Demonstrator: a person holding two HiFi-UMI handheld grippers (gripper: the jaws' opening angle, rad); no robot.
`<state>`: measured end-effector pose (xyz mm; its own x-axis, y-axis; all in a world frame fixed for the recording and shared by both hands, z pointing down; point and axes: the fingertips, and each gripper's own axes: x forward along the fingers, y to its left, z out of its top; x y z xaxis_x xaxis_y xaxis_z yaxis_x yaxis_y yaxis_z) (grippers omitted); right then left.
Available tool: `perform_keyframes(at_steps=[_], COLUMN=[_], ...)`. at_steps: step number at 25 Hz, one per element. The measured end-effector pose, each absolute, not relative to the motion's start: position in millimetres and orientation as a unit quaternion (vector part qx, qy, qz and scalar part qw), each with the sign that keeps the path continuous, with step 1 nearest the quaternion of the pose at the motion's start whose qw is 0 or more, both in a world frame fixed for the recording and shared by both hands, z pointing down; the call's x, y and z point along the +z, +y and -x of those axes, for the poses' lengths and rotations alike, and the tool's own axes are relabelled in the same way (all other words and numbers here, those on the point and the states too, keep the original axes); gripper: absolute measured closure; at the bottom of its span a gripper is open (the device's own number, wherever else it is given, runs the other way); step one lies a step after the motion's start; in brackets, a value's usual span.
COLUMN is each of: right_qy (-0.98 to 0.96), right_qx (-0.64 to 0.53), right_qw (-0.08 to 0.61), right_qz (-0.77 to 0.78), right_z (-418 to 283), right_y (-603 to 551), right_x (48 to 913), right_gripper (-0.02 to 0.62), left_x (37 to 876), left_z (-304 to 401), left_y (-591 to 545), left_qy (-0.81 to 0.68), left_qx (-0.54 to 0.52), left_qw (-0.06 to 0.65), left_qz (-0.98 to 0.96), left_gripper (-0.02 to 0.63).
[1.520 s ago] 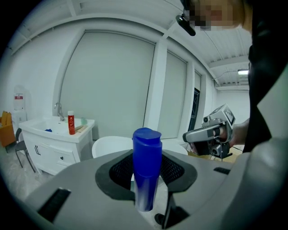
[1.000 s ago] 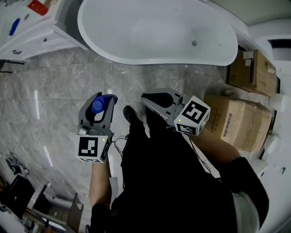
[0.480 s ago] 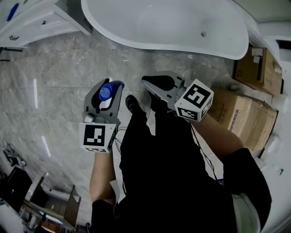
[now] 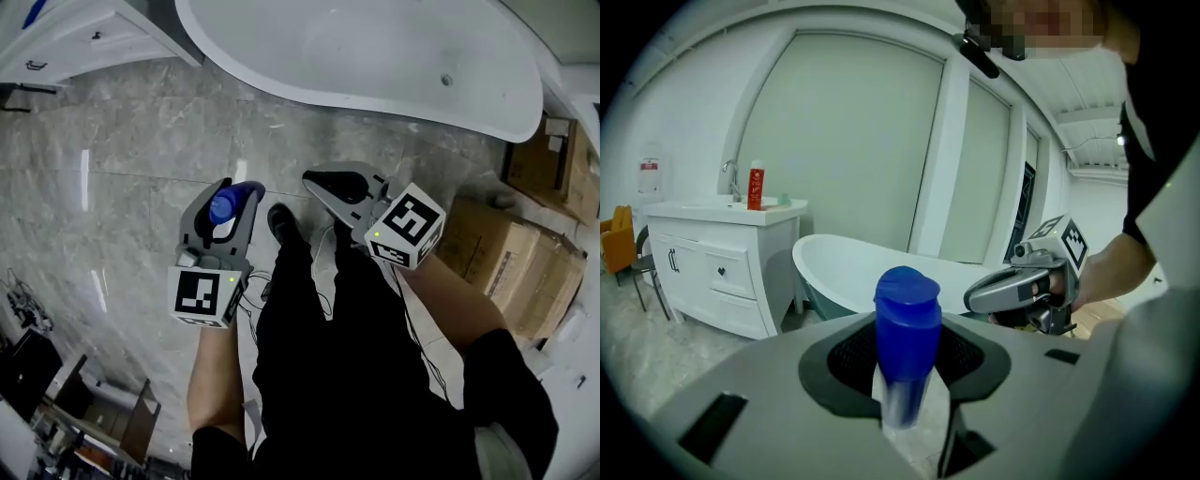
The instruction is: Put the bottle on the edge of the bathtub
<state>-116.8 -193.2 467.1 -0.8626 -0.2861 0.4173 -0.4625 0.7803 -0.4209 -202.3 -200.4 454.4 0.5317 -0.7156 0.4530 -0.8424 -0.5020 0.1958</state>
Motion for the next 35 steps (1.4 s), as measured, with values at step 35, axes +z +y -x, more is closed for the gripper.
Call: perform_keyframes(at_steps=[35], right_qy=[-0.940], right_qx=[0.249], right_qw=[0.168], right_qz=[-0.160], right_z=[143], right_y=[-277], right_x=[868], right_gripper=[0.566], left_x=[894], left_z=[185], left_y=[-305], left_qy=[-0.351], left_qx=[0.243], left_qw=[0.131], left_qz=[-0.895], left_gripper=[0.449])
